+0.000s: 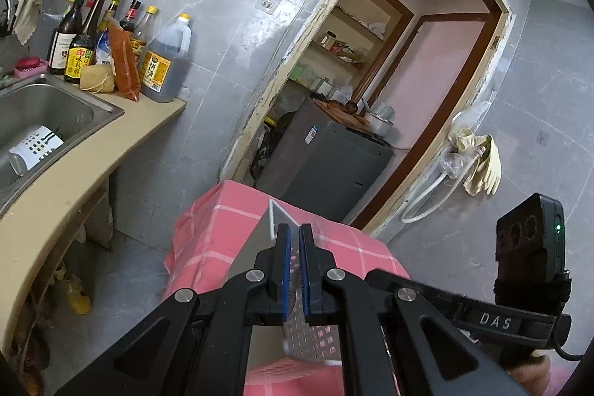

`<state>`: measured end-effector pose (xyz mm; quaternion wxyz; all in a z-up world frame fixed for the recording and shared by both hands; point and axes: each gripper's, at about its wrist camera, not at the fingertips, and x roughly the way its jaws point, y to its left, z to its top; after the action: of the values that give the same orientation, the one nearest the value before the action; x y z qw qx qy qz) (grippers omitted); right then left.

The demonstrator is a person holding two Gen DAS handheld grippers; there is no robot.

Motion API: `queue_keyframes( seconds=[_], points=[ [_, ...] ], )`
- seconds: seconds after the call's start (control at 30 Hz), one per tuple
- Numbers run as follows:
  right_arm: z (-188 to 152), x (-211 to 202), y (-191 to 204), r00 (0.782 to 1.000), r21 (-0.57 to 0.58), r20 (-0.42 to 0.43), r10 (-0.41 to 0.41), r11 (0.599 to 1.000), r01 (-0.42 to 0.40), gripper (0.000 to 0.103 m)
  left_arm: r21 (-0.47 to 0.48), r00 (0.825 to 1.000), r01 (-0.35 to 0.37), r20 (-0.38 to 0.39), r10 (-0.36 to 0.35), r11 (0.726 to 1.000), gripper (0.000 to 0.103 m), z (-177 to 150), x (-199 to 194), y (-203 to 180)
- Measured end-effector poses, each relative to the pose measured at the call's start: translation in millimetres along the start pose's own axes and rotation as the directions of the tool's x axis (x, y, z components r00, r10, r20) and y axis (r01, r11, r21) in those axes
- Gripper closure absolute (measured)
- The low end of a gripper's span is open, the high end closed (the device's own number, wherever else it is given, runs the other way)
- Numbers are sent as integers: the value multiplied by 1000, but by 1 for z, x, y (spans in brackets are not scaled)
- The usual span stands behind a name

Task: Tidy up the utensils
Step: 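Open the right gripper over the basket while the left gripper drops the fork in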

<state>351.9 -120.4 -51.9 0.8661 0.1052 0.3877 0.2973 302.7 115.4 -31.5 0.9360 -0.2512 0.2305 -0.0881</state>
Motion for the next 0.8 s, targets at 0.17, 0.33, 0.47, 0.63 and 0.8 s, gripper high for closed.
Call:
queue_keyframes(
  seconds=[0.17,0.33,0.47,0.63,0.8],
  points=[
    [-1,-29,0,990,-24,110,-90,995,93,70,23,1000,-23,-12,23,999,98,-1,-6,-9],
    [-3,-69,-8,954,-25,240,-179,981,191,52,88,999,-42,-11,43,995,93,-4,-14,-28],
    [-3,-100,-18,924,-5,311,-225,971,238,37,116,999,-35,-4,36,993,85,-8,-18,-45],
    [-9,-137,-35,882,24,368,-295,951,308,23,143,999,-34,30,30,989,56,-15,-25,-68],
    [-19,-166,-52,842,34,407,-354,927,373,10,174,999,-35,46,28,984,43,-26,-27,-92]
  ],
)
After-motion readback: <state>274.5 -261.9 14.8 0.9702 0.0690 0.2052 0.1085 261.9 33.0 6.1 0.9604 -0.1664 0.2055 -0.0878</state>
